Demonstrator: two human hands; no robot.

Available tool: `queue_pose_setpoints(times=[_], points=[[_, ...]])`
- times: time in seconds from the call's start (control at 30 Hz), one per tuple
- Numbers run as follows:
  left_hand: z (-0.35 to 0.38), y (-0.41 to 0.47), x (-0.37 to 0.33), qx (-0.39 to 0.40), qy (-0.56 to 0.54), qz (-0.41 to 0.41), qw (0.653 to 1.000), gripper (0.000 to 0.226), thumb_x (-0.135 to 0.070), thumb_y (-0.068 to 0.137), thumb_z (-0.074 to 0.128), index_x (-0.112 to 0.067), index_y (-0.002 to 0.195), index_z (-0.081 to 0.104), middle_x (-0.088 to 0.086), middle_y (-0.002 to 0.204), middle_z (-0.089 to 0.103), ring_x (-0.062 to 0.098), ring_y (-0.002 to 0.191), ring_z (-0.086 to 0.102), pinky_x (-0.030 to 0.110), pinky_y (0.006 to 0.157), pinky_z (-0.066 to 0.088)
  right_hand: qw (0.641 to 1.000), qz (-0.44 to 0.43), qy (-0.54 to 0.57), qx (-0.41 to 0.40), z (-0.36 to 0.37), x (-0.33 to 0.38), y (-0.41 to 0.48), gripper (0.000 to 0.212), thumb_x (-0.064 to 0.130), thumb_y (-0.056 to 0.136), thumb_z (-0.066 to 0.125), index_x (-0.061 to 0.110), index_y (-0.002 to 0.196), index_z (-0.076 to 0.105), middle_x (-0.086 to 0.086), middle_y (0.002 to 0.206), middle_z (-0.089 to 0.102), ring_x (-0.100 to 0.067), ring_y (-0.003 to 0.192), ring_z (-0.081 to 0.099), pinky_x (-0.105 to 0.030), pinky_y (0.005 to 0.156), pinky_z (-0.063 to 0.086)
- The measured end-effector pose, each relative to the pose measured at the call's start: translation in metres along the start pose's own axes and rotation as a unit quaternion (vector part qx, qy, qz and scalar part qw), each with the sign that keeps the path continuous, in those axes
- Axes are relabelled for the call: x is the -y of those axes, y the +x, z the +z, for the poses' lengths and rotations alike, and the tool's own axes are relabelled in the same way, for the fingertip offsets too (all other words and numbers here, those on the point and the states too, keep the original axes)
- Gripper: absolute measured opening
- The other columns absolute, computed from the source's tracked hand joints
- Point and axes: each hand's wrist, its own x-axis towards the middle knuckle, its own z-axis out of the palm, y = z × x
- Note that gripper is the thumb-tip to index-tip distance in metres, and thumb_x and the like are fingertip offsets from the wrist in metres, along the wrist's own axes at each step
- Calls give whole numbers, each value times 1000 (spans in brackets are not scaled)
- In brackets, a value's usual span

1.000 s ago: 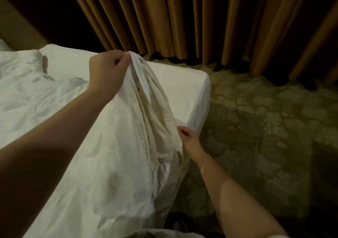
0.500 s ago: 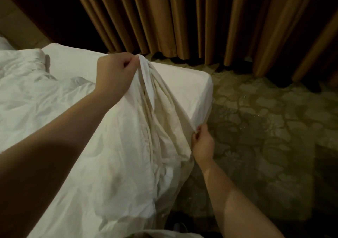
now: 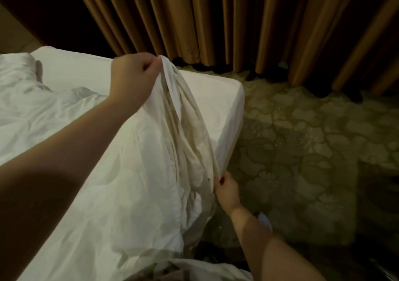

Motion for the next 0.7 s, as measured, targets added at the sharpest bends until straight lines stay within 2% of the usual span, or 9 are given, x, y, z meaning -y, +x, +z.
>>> queue_pose_setpoints(times=[0.1, 0.2, 0.27, 0.3, 0.37, 0.43, 0.53, 0.6, 0.7], points=[[-6, 6, 4, 5, -13, -11, 1000, 29, -26, 96, 50, -15, 74, 65, -9, 55, 47, 2, 50, 43, 4, 51, 30, 998, 23, 43, 44, -1, -5, 6, 22, 18, 94, 57, -2, 105, 54, -20, 100, 61, -34, 94, 60, -38, 83, 49], [-9, 9, 10, 0, -14, -10, 1000, 33, -26, 96, 50, -11, 70, 64, -7, 53, 45, 4, 49, 44, 5, 51, 31, 994, 33, 23, 99, -5, -15, 10, 14, 12, 92, 58, -2, 92, 56, -23, 95, 61, -31, 87, 58, -42, 88, 49], [-11, 11, 14, -2, -16, -13, 1000, 34, -26, 96, 50, -14, 65, 59, -9, 52, 44, 2, 48, 45, 5, 51, 31, 990, 40, -3, 135, -6, -17, 11, 10, 12, 93, 56, 6, 85, 55, -18, 90, 60, -25, 85, 56, -38, 86, 50], [-12, 11, 16, -2, -17, -14, 1000, 35, -26, 96, 50, -16, 63, 57, -10, 52, 43, 0, 47, 45, 5, 50, 31, 989, 39, -10, 139, -6, -17, 12, 11, 13, 94, 55, 5, 87, 56, -18, 92, 61, -25, 87, 57, -33, 82, 50], [-14, 12, 21, -2, -16, -12, 1000, 38, -28, 95, 50, -20, 58, 53, -10, 47, 45, 0, 45, 43, 8, 50, 30, 994, 22, -5, 111, -3, -15, 11, 18, 18, 96, 53, 2, 97, 61, -16, 97, 65, -26, 91, 61, -27, 77, 47], [-16, 14, 25, -6, -17, -12, 1000, 41, -28, 94, 50, -23, 53, 49, -17, 45, 48, 0, 44, 42, 11, 51, 30, 998, 0, -1, 61, -1, -9, 6, 24, 27, 99, 48, 8, 97, 64, -10, 91, 66, -22, 86, 63, -28, 75, 47], [-18, 16, 29, -14, -18, -21, 1000, 44, -27, 94, 49, -28, 51, 44, -22, 44, 47, -2, 44, 42, 11, 51, 29, 992, -49, -116, -26, -8, -2, 2, 30, 33, 101, 40, 16, 88, 61, -4, 81, 63, -21, 77, 61, -26, 66, 42], [-16, 14, 29, -18, -13, -20, 1000, 42, -26, 94, 50, -23, 53, 47, -12, 44, 46, 0, 45, 42, 10, 51, 29, 981, -74, -169, -63, -8, 3, 5, 25, 30, 100, 42, 15, 94, 60, -7, 87, 63, -26, 83, 62, -27, 70, 43], [-14, 13, 26, -9, -13, -16, 1000, 32, -26, 95, 50, -15, 66, 58, -11, 53, 44, -1, 47, 45, 7, 52, 31, 975, -106, -190, -54, 4, 19, 13, 24, 28, 98, 42, 15, 109, 58, -9, 104, 63, -30, 95, 61, -36, 84, 49]])
